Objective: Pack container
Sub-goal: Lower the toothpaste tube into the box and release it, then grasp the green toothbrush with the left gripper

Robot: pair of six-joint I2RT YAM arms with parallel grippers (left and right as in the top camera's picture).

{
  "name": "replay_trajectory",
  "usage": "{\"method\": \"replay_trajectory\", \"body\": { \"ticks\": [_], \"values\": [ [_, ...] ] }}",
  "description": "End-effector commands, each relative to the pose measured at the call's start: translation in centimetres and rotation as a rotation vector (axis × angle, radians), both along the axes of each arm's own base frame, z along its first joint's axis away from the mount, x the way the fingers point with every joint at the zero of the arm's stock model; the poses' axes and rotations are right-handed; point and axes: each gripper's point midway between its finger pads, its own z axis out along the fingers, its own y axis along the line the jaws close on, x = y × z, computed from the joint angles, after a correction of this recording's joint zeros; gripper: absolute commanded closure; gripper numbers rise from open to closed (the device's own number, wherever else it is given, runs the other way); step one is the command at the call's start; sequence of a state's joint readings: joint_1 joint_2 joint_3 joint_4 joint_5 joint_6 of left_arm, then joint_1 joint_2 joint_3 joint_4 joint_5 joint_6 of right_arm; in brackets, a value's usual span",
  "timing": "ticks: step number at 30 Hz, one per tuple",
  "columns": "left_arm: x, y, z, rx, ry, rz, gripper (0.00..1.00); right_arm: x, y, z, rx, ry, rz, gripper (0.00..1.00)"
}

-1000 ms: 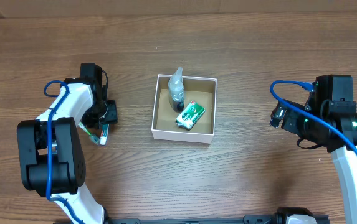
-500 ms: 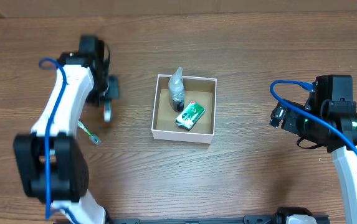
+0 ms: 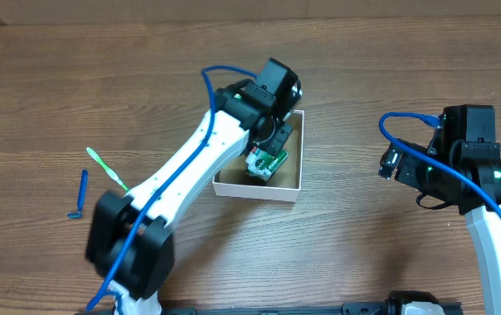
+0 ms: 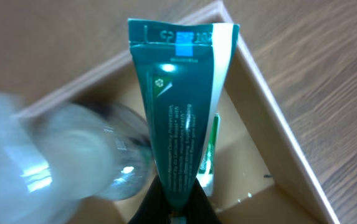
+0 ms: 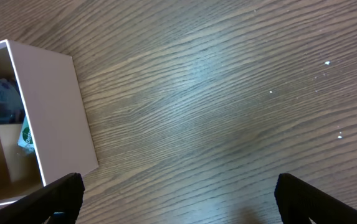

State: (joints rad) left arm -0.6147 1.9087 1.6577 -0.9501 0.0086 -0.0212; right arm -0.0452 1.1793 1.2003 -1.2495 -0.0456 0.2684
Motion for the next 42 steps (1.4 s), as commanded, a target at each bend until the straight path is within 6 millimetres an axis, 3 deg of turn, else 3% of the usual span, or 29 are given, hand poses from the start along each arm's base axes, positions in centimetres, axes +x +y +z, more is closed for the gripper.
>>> {"method": "replay_trajectory", "body": {
  "ticks": [1, 2, 3, 4, 6, 7, 8, 10, 11, 13, 15, 16, 18, 20, 25, 29, 33, 38, 42],
  "values": [
    [-1.0, -0.9, -2.6, -0.021, 0.104, 0.005, 0.85, 0.1, 0.0, 0.1, -0.002, -0.008, 0.007, 0.00],
    [-0.9, -0.9, -2.5, -0.022, 0.101, 0.005, 0.57, 0.1, 0.0, 0.1, -0.002, -0.008, 0.007, 0.00],
    [-0.9, -0.9, -2.1, -0.026, 0.096, 0.005, 0.35, 0.0, 0.0, 0.1, -0.002, -0.007, 0.007, 0.00],
    [-0.9, -1.0, -0.7, -0.035, 0.084, 0.004, 0.26, 0.0, 0.0, 0.1, -0.002, -0.007, 0.007, 0.00],
    [-1.2, -0.7, 3.2, -0.051, 0.059, 0.004, 0.25, 0.1, 0.0, 0.1, -0.002, -0.008, 0.007, 0.00],
    [-1.3, 0.1, 6.8, -0.052, 0.016, 0.020, 0.24, 0.1, 0.0, 0.1, -0.002, -0.008, 0.007, 0.00],
    [-0.9, 2.3, 11.0, -0.029, -0.075, 0.116, 0.22, 0.1, 0.0, 0.1, -0.002, -0.008, 0.007, 0.00],
    [-0.4, 7.5, 16.9, -0.012, -0.231, 0.344, 0.13, 0.1, 0.0, 0.1, -0.002, -0.008, 0.007, 0.00],
    [-0.5, 10.3, 19.1, -0.033, -0.281, 0.450, 0.08, 0.1, 0.0, 0.1, -0.002, -0.008, 0.008, 0.00],
    [-1.0, 16.3, 20.8, -0.068, -0.287, 0.684, 0.03, 0.0, 0.0, 0.1, -0.002, -0.007, 0.008, 0.00],
    [-1.8, 24.2, 19.5, -0.046, -0.212, 0.999, 0.00, 0.0, 0.0, 0.1, -0.002, -0.007, 0.008, 0.00],
    [-2.1, 27.1, 18.0, -0.040, -0.155, 1.124, 0.00, 0.0, 0.0, 0.1, -0.002, -0.007, 0.008, 0.00],
    [-2.4, 31.6, 13.9, -0.053, -0.032, 1.286, 0.00, 0.0, 0.0, 0.1, -0.002, -0.007, 0.008, 0.00],
    [-2.9, 33.7, 9.3, -0.047, 0.084, 1.359, 0.00, 0.0, 0.0, 0.1, -0.002, -0.007, 0.008, 0.00],
    [-4.8, 34.2, -2.8, -0.050, 0.316, 1.439, 0.00, 0.0, 0.0, 0.1, -0.002, -0.007, 0.008, 0.00],
    [-5.3, 34.0, -8.7, -0.034, 0.381, 1.399, 0.00, 0.0, 0.0, 0.0, -0.002, -0.004, 0.008, 0.00],
    [-4.3, 34.3, -12.2, -0.010, 0.406, 1.348, 0.00, -0.2, 0.0, 0.0, -0.001, 0.001, 0.008, 0.00],
    [-2.6, 34.9, -12.7, -0.020, 0.337, 1.295, 0.00, -0.1, 0.0, 0.0, -0.002, 0.000, 0.008, 0.00],
    [-2.5, 34.9, -13.4, -0.017, 0.344, 1.292, 0.00, -0.1, 0.0, 0.0, -0.002, -0.001, 0.008, 0.00]
  ]
}}
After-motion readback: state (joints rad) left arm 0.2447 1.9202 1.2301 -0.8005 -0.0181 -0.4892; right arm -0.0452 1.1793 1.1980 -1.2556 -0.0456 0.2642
